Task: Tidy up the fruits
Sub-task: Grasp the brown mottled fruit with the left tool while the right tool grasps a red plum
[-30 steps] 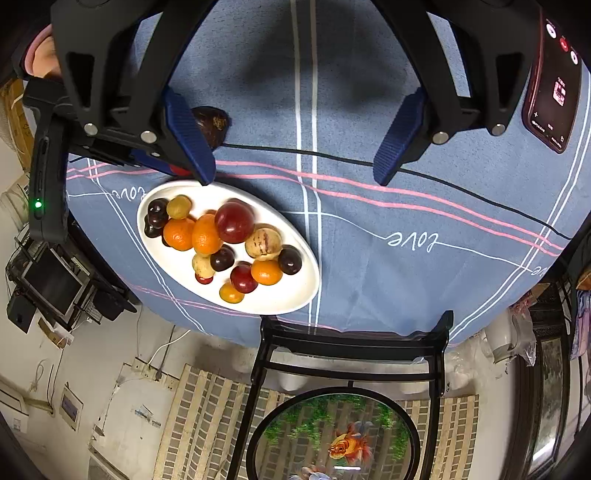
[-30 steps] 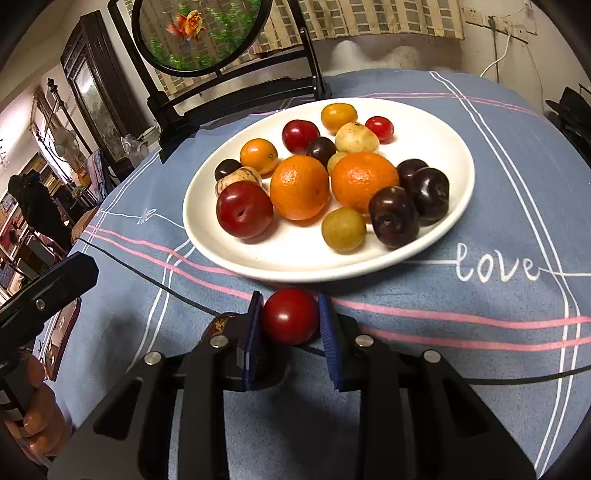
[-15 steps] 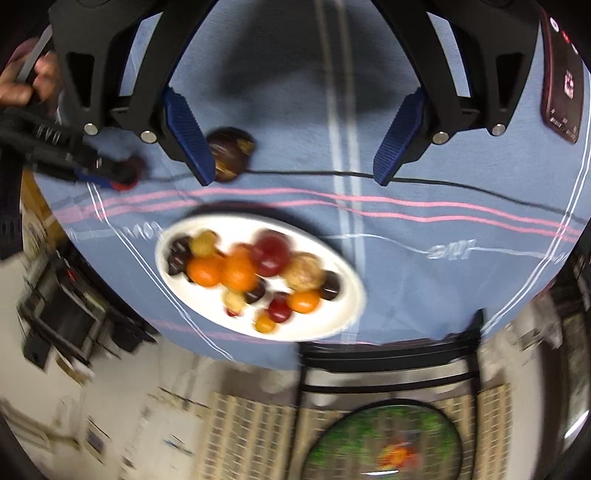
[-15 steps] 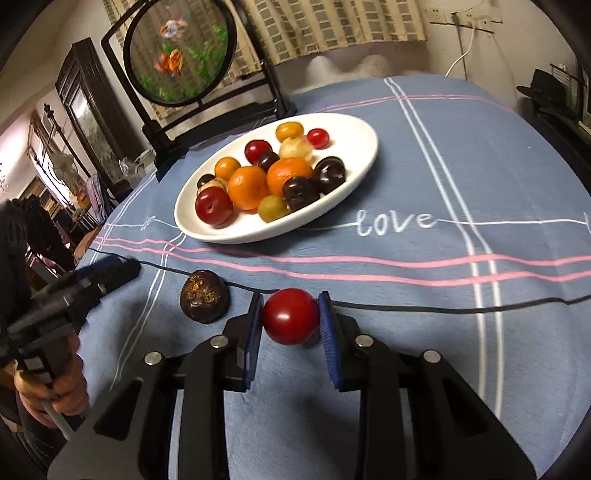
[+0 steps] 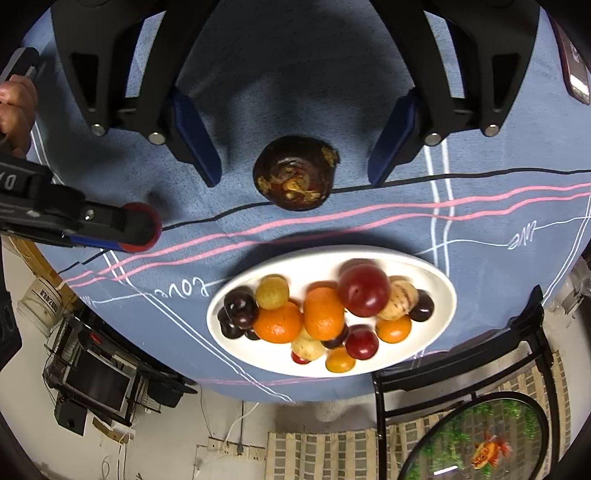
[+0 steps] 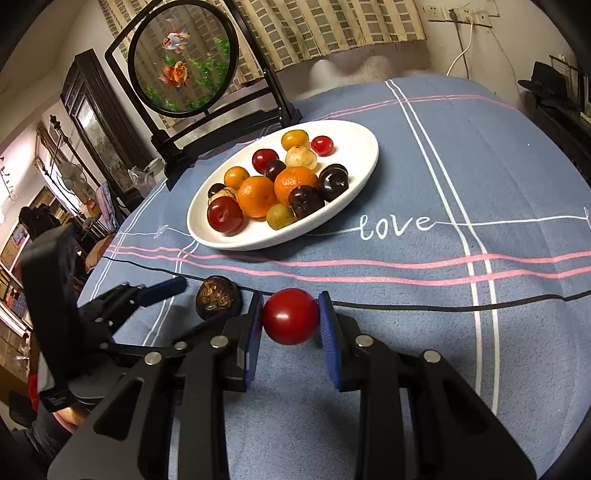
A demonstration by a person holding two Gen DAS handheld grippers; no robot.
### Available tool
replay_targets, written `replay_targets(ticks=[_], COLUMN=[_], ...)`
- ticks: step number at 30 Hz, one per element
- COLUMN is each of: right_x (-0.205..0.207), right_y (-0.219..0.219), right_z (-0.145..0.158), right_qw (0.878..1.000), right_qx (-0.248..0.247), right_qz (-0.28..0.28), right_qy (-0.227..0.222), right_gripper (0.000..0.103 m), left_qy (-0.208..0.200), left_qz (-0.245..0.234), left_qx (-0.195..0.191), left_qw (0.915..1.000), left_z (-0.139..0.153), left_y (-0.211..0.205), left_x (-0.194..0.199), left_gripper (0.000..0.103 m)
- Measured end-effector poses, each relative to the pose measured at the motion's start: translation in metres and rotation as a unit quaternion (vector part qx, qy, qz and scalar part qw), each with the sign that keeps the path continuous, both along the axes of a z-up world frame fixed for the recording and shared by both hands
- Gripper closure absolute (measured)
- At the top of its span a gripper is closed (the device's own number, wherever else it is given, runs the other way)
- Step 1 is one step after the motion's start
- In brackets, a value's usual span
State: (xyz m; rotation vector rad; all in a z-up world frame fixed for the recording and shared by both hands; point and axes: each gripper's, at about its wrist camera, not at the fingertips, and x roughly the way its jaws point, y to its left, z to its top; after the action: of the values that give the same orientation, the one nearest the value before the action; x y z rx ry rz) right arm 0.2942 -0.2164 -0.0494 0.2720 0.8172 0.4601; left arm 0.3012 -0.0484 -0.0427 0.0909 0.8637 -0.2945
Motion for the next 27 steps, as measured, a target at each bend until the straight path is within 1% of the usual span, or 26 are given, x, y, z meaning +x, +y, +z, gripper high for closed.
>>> replay_targets(ticks=[3, 6, 7, 8, 13, 16, 22, 25, 27], right_x=[-0.001, -0.002, -0.002, -0.003, -0.002, -0.001, -0.002, -0.005, -0.006], right_y=[0.000, 0.000, 0.000, -0.001, -0.002, -0.001, 0.002, 0.009, 0.013], right_z=[0.001, 0.001, 0.001, 0.001, 0.000, -0.001, -0.004, 0.000, 0.006], right_qw=[1.000, 1.000, 1.000, 1.000, 1.000, 1.000, 1.000, 0.999, 0.999], right_qx=[0.000, 0.000, -0.001, -0.001, -0.005, -0.009, -0.023, -0.035, -0.026], right_qz=[0.000, 0.000, 0.000, -0.001, -0.005, -0.007, -0.009, 0.003, 0.017], right_qy=[-0.001, -0.003, -0.003, -0.003, -0.002, -0.002, -0.006, -0.021, -0.030], right_gripper=[0.073, 0.073, 0.073, 0.073, 0.073, 0.073, 0.073, 0.073, 0.073], left_qy=[0.003, 0.012, 0.018, 0.021, 0.022, 0.019, 0.021, 0.011, 0.003], left_qz=[-0.005, -0.008, -0.008, -0.005, 0.001, 0.005, 0.007, 0.010, 0.011], left_qx=[0.005, 0.007, 0.008, 0.011, 0.014, 0.020, 0.007, -0.001, -0.007], left_qw=[1.0000, 0.9999, 0.9998, 0.9997, 0.9997, 0.9996, 0.9997, 0.9999, 0.9999], left_z=[-0.004, -0.007, -0.009, -0.010, -0.011, -0.011, -0.007, 0.000, 0.009], left_y=[-0.003, -0.005, -0.005, -0.005, -0.004, -0.004, -0.003, 0.000, 0.003], left_x=[0.001, 0.002, 0.003, 0.004, 0.004, 0.003, -0.001, -0.007, -0.010], left_gripper=[0.026, 0.036, 0.042, 0.044, 0.049, 0.053, 0.054, 0.054, 0.054])
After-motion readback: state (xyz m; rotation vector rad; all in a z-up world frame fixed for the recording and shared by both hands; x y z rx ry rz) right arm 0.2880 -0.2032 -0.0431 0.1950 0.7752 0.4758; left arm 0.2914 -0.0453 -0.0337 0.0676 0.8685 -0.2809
